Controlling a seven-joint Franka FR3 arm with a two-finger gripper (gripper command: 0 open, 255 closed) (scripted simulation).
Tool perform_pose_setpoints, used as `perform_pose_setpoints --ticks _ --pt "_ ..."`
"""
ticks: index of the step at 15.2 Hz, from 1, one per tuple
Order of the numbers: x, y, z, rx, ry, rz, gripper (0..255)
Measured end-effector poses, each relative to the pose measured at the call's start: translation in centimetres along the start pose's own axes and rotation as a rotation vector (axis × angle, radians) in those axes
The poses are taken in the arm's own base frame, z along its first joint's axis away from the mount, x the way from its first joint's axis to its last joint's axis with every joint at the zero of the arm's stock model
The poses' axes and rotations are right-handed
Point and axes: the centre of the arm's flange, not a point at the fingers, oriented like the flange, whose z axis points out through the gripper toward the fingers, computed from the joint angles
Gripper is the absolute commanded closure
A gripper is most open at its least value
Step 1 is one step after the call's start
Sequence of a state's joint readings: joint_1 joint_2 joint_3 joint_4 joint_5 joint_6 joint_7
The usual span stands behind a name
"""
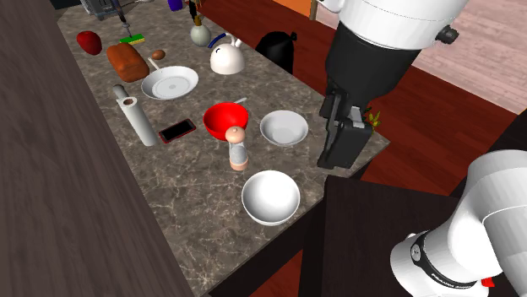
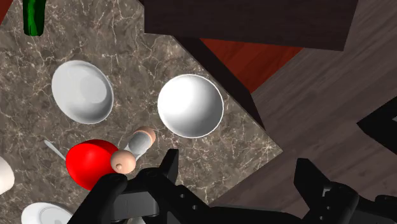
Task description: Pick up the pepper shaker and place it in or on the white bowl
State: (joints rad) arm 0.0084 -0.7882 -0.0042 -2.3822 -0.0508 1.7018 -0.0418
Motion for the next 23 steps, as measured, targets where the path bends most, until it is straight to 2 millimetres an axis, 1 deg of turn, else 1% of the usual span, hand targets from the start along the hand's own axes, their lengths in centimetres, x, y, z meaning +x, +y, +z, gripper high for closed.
perform_pose_setpoints --ticks 1,3,6,9,11,13,16,20,21,23 --pt "0.0 0.0 0.0 0.000 0.000 0.000 0" --pt "0.8 1.0 1.1 0.006 -0.005 0.001 0" --pt "2.5 3.6 3.4 0.020 -0.015 0.003 0" --pt "4.4 5.9 5.9 0.036 -0.026 0.005 0" --pt "5.6 7.5 8.0 0.046 -0.034 0.006 0" --pt "6.6 9.6 9.4 0.056 -0.041 0.007 0" --pt "8.9 12.2 12.2 0.071 -0.051 0.009 0" --pt "11.2 15.3 16.1 0.091 -0.066 0.011 0" --pt "11.5 16.2 17.1 0.096 -0.069 0.012 0" --pt "12.7 18.1 18.7 0.106 -0.076 0.013 0"
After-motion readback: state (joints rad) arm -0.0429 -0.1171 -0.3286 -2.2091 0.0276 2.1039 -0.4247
